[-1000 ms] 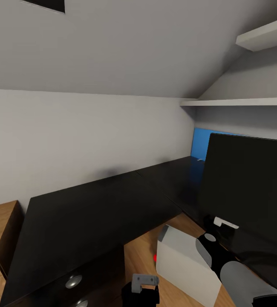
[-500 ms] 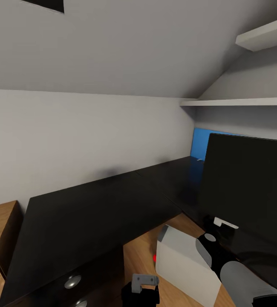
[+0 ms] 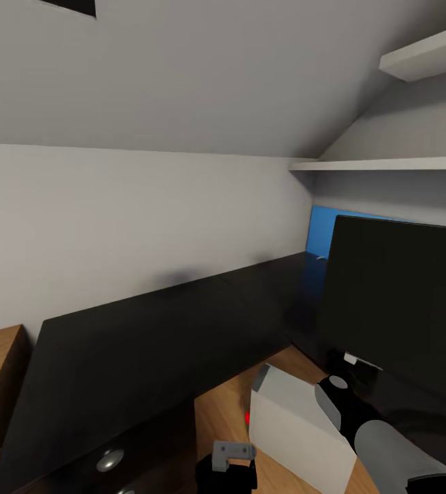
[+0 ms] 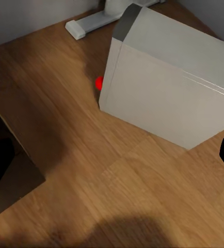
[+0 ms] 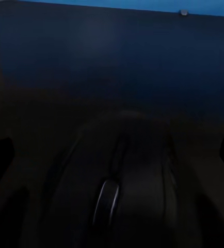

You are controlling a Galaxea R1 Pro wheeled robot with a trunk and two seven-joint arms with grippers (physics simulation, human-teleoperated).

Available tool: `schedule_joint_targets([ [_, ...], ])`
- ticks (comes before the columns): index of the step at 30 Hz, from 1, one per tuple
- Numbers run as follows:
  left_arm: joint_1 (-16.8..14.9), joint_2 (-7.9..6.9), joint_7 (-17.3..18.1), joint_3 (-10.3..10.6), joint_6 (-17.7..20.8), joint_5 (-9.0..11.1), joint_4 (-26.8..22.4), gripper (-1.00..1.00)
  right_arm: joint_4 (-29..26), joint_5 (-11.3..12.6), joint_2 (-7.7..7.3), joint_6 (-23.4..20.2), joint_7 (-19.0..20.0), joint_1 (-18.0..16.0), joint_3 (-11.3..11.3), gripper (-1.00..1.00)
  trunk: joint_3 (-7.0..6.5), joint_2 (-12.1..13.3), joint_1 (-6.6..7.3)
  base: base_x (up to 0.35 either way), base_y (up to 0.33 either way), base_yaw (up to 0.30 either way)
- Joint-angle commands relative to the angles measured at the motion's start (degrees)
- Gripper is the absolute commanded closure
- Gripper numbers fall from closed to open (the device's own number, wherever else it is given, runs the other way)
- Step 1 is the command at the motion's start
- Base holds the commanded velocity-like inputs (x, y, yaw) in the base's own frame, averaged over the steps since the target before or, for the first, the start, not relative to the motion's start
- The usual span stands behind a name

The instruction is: In the bedroom, organize the workspace by keeping the computer under the desk, ensuring the monitor is on the desk, placing the keyboard on the desk next to the monitor, placing the mouse on the desk next to the keyboard, moving the folder from the swivel chair onto the desk next to the mouse, stacking the notebook on top of the folder with the pen on top of the notebook, and positioning the swivel chair next to the desk.

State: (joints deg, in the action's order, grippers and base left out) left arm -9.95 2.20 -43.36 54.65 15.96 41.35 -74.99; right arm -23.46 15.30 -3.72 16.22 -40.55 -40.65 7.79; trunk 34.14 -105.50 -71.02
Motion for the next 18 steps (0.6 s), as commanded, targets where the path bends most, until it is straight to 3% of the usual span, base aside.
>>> schedule_joint_targets([
  [1, -0.07, -0.01, -0.4, 0.09, 0.21, 0.22, -0.07, -1.0, 0.0, 0.6, -0.06, 0.3, -0.23, -0.05, 0.48, -1.0, 0.06, -0.03, 0.0, 0.047, -0.037, 0.0],
  [18, -0.07, -0.01, -0.41, 0.1, 0.21, 0.31, -0.07, -1.0, 0.0, 0.6, -0.06, 0.3, -0.25, -0.05, 0.48, -1.0, 0.06, -0.03, 0.0, 0.006, -0.005, 0.0],
])
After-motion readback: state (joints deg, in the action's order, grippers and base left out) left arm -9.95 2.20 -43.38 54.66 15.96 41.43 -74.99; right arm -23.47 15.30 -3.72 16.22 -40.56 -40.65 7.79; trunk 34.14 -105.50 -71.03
